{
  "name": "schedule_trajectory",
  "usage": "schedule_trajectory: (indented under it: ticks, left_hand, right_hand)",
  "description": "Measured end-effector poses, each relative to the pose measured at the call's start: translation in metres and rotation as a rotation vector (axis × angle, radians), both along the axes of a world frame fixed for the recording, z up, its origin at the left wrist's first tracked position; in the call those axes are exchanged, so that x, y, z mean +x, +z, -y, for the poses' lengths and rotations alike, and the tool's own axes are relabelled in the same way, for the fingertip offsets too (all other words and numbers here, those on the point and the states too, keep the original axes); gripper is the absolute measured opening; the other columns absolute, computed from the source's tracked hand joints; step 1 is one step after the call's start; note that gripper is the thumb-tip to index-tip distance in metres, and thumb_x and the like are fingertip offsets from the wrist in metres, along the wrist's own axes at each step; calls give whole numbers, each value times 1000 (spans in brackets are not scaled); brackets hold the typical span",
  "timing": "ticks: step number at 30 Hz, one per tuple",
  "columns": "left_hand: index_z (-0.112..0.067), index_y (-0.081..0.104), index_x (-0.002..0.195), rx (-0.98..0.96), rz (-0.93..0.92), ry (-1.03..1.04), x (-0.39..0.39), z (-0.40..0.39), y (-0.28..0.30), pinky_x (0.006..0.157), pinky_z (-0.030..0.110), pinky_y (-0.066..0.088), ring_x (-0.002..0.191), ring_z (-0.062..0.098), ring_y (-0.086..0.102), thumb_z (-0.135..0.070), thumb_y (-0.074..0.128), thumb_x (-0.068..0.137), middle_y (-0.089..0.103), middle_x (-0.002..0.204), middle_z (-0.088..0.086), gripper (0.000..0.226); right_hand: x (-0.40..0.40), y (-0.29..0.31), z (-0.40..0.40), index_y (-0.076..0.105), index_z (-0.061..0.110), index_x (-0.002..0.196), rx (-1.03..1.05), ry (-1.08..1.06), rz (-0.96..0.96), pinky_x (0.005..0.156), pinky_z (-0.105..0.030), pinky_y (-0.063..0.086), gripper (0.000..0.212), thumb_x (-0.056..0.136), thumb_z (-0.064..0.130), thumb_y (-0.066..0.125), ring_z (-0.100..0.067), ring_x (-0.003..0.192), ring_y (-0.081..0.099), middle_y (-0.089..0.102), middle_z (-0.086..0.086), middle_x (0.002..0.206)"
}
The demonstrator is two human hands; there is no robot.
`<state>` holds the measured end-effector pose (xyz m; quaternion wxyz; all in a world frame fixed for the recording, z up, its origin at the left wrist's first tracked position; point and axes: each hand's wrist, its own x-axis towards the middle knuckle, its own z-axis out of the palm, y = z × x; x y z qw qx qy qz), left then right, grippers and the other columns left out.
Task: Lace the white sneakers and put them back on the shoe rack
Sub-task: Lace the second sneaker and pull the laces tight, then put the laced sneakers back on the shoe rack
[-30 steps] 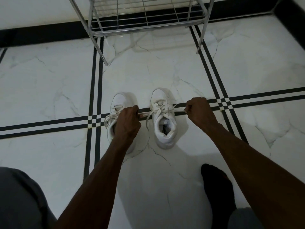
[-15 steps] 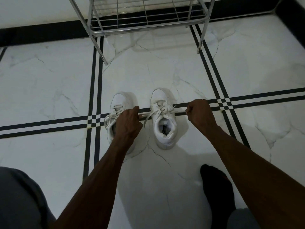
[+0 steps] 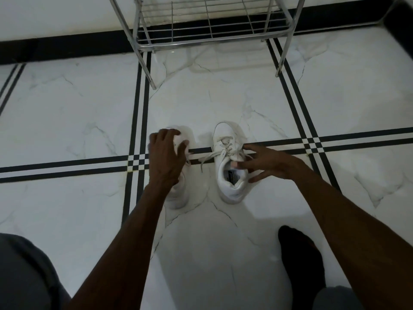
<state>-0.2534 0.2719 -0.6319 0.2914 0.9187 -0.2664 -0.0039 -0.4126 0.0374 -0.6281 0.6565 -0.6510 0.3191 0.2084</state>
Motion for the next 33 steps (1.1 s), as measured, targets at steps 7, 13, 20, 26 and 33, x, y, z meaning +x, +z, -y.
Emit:
schedule_trajectory:
  ticks: [7, 13, 20, 26, 33]
  left_hand:
    - [-17, 58, 140, 88, -600, 295, 21, -52, -16, 113, 48, 41, 134, 36, 53, -91, 28, 83, 57, 147, 13, 99]
    - [-32, 67, 123, -76, -928, 204, 11, -55, -15, 94, 47, 57, 112, 24, 67, -95, 44, 75, 71, 123, -1, 83]
    - [-24, 55, 134, -176, -1036, 114, -2, -51, -15, 69, 30, 61, 106, 20, 67, -18, 80, 85, 67, 118, 0, 56]
    - [-23, 58, 136, -234, -878, 147, -13, -40, -21, 85, 51, 64, 109, 28, 68, -42, 76, 57, 65, 123, 6, 83]
    - [-25, 65, 128, -265, -819, 149, -21, -15, -26, 92, 52, 61, 105, 21, 70, -31, 75, 71, 72, 112, -2, 58]
  right_hand:
    - [15, -21, -21, 40, 23, 147, -469, 75, 34, 87, -51, 59, 87, 72, 31, 84, -28, 126, 55, 51, -7, 145]
    - [26, -28, -34, 44, 26, 144, -420, -15, 61, 64, -41, 65, 85, 69, 27, 84, -24, 112, 61, 56, -5, 137]
    - [25, -28, -41, 47, 21, 143, -561, -34, 96, 86, -41, 59, 80, 72, 27, 83, -24, 116, 60, 59, -5, 136]
    - [23, -32, -50, 51, 20, 137, -655, -98, 137, 84, -28, 48, 71, 73, 31, 79, -23, 112, 64, 65, -5, 129]
    - [22, -31, -34, 59, 20, 131, -664, -227, 209, 87, -25, 48, 65, 71, 30, 82, -20, 112, 65, 69, -1, 123]
